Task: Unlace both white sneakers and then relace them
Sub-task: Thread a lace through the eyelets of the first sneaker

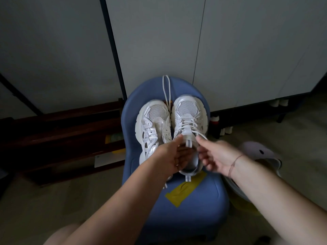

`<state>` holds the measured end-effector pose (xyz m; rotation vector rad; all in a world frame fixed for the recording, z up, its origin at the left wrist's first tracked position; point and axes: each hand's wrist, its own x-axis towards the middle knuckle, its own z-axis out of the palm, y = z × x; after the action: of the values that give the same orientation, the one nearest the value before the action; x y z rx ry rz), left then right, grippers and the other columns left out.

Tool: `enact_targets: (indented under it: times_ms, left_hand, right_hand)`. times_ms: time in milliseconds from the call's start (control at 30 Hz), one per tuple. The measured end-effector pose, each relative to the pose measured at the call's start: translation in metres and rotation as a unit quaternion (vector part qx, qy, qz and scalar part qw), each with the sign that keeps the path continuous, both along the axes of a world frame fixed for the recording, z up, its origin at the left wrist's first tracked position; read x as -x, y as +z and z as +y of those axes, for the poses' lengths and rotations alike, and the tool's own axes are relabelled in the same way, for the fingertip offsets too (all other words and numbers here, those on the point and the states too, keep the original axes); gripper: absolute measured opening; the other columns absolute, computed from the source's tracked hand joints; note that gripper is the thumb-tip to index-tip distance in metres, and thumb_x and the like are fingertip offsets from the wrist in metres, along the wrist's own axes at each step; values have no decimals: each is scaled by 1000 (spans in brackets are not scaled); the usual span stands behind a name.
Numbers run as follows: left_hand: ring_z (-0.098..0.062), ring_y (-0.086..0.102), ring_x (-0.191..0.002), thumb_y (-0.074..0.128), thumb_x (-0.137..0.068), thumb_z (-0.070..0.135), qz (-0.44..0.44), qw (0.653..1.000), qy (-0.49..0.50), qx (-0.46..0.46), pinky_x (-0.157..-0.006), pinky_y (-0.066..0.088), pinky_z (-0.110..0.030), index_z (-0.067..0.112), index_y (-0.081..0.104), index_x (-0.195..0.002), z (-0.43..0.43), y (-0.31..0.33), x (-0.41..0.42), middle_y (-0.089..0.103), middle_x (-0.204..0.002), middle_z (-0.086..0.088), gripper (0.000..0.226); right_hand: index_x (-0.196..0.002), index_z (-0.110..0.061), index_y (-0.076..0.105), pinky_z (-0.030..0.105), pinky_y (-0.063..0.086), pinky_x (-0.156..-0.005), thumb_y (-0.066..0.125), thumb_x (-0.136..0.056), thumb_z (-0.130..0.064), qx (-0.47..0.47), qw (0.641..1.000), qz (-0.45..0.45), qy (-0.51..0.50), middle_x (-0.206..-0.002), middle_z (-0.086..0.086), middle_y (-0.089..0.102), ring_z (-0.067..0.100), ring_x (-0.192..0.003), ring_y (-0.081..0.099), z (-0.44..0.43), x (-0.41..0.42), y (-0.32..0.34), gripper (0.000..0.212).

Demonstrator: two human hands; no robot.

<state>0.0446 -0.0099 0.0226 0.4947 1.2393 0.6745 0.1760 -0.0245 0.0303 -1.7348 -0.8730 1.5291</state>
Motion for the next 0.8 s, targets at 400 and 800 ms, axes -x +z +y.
enact_targets:
  times_ms: [400,800]
  left_hand:
    - [-29,66,-60,38,-97,58,341,901,-14,-269,-64,53,-33,1,70,-60,9,-2,21,69,-60,-15,75]
    - [-1,54,-67,75,-83,25,405,790,-49,-458,-58,37,-5,18,75,-93,39,-11,20,69,-84,6,12]
  right_hand:
    - [-85,-6,64,19,52,-53,61,-89,-33,68,928,351,-108,-69,7,68,15,-70,61,-1,21,-20,28]
    - [-89,-9,60,30,47,-74,53,-95,-22,35,919,373,-120,-86,8,65,18,-83,62,-3,24,-21,17]
